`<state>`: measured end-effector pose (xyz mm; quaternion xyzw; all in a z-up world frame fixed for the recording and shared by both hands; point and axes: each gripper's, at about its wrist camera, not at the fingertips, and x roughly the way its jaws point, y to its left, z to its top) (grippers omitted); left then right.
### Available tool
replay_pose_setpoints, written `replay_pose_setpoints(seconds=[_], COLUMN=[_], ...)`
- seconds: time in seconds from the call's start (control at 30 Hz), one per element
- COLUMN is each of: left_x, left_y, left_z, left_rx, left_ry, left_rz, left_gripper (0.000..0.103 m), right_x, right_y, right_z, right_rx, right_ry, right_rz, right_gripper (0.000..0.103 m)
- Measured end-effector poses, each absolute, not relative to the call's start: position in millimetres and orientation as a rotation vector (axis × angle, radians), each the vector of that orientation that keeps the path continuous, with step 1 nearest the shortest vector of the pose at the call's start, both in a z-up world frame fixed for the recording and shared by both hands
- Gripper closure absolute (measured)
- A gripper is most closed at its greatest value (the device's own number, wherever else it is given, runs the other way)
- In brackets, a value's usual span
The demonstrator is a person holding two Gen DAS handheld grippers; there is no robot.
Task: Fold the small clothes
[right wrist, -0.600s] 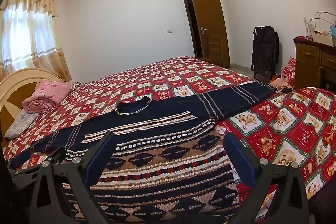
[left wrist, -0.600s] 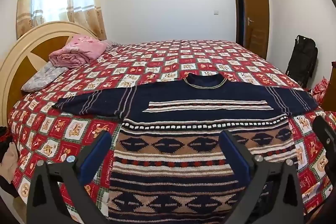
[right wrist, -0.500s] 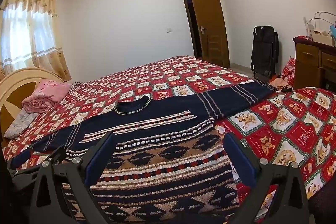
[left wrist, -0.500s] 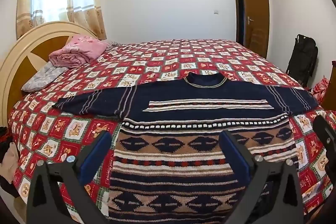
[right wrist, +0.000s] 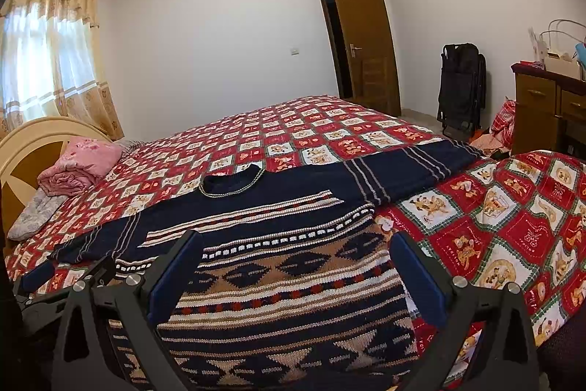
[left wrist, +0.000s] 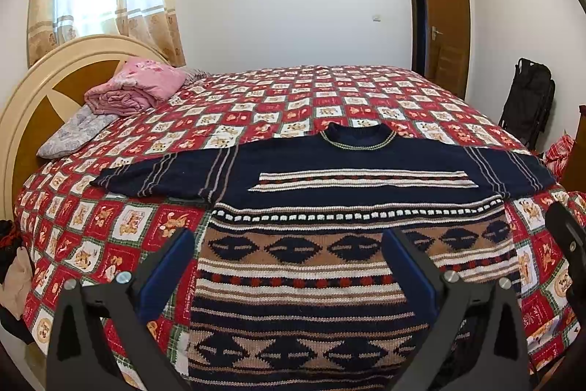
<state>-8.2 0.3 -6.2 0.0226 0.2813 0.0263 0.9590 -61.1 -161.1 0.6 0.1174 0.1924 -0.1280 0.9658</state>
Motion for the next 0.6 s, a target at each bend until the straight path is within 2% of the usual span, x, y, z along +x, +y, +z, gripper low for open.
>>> replay_pose_setpoints(seconds=[0.6], left_x=[-6.4], left_y=[-0.6], left_z=[-7.4], left_rx=[0.045], left_ry=[0.581], left_rz=[0.048], left_gripper=[0.0], right_x=[-62.6], right_y=[-153.7], right_z=[-6.0], right_rx=[0.235], right_ry=[0.403], right_rz=[-0.264], right_gripper=[0.001])
